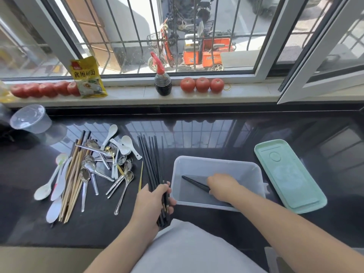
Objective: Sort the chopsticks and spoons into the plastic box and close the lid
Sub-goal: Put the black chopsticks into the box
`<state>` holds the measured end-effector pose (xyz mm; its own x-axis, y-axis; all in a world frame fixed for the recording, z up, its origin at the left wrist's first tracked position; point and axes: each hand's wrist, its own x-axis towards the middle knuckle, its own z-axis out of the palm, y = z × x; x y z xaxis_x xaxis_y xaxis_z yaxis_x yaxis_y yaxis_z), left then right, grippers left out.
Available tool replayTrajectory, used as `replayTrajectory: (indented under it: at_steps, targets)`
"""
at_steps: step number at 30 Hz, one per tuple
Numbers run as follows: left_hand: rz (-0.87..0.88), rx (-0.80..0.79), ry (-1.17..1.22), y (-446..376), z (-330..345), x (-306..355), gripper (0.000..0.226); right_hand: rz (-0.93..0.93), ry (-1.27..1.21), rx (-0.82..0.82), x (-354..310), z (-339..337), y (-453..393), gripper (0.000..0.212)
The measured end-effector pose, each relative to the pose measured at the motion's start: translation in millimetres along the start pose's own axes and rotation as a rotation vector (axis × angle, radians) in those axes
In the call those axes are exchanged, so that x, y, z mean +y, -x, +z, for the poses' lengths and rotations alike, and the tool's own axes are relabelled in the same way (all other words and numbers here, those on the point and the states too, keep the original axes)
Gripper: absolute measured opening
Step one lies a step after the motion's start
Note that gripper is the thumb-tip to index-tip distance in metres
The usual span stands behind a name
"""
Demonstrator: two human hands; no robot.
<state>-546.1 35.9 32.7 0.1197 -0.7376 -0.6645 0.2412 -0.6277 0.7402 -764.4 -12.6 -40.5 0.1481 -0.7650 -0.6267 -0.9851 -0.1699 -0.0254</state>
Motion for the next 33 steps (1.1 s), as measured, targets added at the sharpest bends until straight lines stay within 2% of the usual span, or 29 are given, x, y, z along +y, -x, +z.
replayTrajectory:
  at_steps: [2, 4, 6, 8, 10, 12, 16, 18, 19, 21, 22, 23, 24, 25, 26, 28, 29, 31, 33]
  targets:
    - [0.005, -0.008, -0.006, 2.3, -2.0, 3.1, 0.013, 0.041, -0.073, 0.012, -1.3, -2.5, 0.2, 0.023]
    - [0.005, -0.028, -0.010, 3.4, -4.1, 6.4, 0.015, 0.084, -0.264, 0.055, -4.1, -9.8, 9.6, 0.026]
    - [0.005, -0.065, -0.005, 4.1, -4.9, 8.5, 0.016, 0.097, -0.605, 0.121, -12.0, -18.5, 26.8, 0.028]
    - [0.010, -0.121, -0.011, 6.6, -1.2, 10.8, 0.015, 0.032, -1.039, 0.181, -31.2, -26.9, 50.0, 0.023]
    - [0.021, -0.194, -0.050, 11.0, 6.2, 11.6, 0.015, -0.059, -1.354, 0.176, -52.5, -32.5, 70.0, 0.014]
    - [0.031, -0.271, -0.120, 14.4, 13.3, 9.4, 0.016, -0.105, -1.489, 0.182, -64.2, -32.3, 79.5, 0.014]
    - [0.036, -0.402, -0.274, 17.2, 15.6, 5.4, 0.018, -0.066, -1.683, 0.188, -61.6, -31.6, 90.3, 0.024]
    - [0.022, -0.402, -0.265, 19.2, 15.3, 5.0, 0.019, -0.065, -1.738, 0.232, -56.1, -36.0, 94.2, 0.021]
    - [0.017, -0.367, -0.234, 19.6, 15.1, 5.6, 0.018, -0.050, -1.788, 0.309, -51.5, -40.5, 94.2, 0.020]
    - [-0.007, -0.257, -0.133, 16.4, 12.4, 7.0, 0.018, -0.005, -1.846, 0.573, -34.3, -51.0, 89.8, 0.018]
    - [-0.021, -0.199, -0.073, 13.5, 9.3, 7.6, 0.018, 0.009, -1.765, 0.721, -23.0, -56.8, 87.8, 0.017]
    - [-0.029, -0.151, -0.024, 10.6, 5.8, 8.6, 0.019, 0.013, -1.572, 0.831, -9.5, -58.8, 83.8, 0.016]
    - [-0.031, -0.114, 0.013, 7.2, 1.8, 9.2, 0.019, -0.003, -1.270, 0.855, 4.3, -58.2, 79.7, 0.016]
    - [-0.033, -0.092, 0.044, 4.7, -1.5, 9.8, 0.019, -0.020, -0.931, 0.749, 14.7, -54.5, 73.5, 0.018]
    - [-0.036, -0.083, 0.082, 2.9, -4.2, 10.1, 0.019, -0.025, -0.632, 0.548, 20.2, -49.6, 66.7, 0.021]
    - [-0.052, -0.092, 0.174, 1.6, -5.8, 9.9, 0.017, -0.028, -0.230, 0.147, 21.0, -32.9, 51.0, 0.021]
    - [-0.060, -0.100, 0.207, 1.5, -5.7, 9.4, 0.017, -0.038, -0.099, 0.030, 16.7, -24.1, 44.2, 0.016]
    - [-0.068, -0.119, 0.229, 2.5, -4.8, 8.5, 0.016, -0.050, 0.033, -0.057, 8.6, -10.0, 30.5, 0.015]
    - [-0.066, -0.129, 0.221, 4.8, -4.8, 7.3, 0.016, -0.036, 0.048, -0.049, 3.1, -5.6, 20.0, 0.020]
